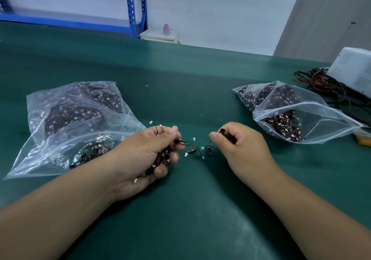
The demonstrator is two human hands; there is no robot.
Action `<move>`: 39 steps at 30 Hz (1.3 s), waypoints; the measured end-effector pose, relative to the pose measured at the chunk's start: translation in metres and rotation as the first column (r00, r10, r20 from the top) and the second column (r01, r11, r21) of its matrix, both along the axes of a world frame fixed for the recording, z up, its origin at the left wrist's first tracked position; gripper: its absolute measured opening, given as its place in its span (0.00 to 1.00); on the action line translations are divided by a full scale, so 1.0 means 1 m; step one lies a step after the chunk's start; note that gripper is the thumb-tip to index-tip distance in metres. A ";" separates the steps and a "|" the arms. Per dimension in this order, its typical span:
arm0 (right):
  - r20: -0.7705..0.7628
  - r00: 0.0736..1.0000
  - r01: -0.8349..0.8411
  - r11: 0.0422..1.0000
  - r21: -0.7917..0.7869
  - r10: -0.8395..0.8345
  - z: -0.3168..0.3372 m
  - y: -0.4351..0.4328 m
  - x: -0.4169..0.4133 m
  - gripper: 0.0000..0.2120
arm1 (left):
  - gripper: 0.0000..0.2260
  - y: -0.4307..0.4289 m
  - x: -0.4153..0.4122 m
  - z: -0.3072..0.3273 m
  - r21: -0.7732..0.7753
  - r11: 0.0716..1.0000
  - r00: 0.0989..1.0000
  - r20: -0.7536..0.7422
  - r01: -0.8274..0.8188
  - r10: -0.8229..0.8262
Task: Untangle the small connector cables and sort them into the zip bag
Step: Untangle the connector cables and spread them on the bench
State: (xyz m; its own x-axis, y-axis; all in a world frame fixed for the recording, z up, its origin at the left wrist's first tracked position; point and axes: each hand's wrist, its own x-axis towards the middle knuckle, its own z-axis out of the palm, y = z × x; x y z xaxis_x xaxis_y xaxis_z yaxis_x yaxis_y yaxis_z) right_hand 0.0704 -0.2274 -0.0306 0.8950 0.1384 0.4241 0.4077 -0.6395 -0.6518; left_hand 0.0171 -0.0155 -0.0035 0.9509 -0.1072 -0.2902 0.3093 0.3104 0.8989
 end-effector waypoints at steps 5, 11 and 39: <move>-0.072 0.997 -0.013 0.999 0.038 0.015 0.000 0.002 0.003 0.09 | 0.10 0.000 -0.001 0.000 0.043 0.998 0.999 0.024 0.036 -0.037; -0.245 0.969 0.045 0.949 0.311 0.034 0.006 -0.006 0.006 0.11 | 0.04 0.001 0.001 -0.002 0.055 0.998 0.999 0.014 0.035 -0.036; -0.053 0.962 -0.271 0.918 -0.289 0.267 0.006 0.004 -0.026 0.29 | 0.10 0.007 0.001 0.004 -0.099 0.995 0.996 0.080 -0.022 0.030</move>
State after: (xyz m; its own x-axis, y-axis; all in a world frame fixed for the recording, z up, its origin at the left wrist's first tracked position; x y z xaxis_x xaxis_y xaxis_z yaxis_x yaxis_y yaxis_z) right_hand 0.0444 -0.2231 -0.0245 0.8115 0.4903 0.3178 0.5841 -0.6688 -0.4598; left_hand 0.0178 -0.0088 0.0010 0.9737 -0.1066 -0.2013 0.2274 0.4052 0.8855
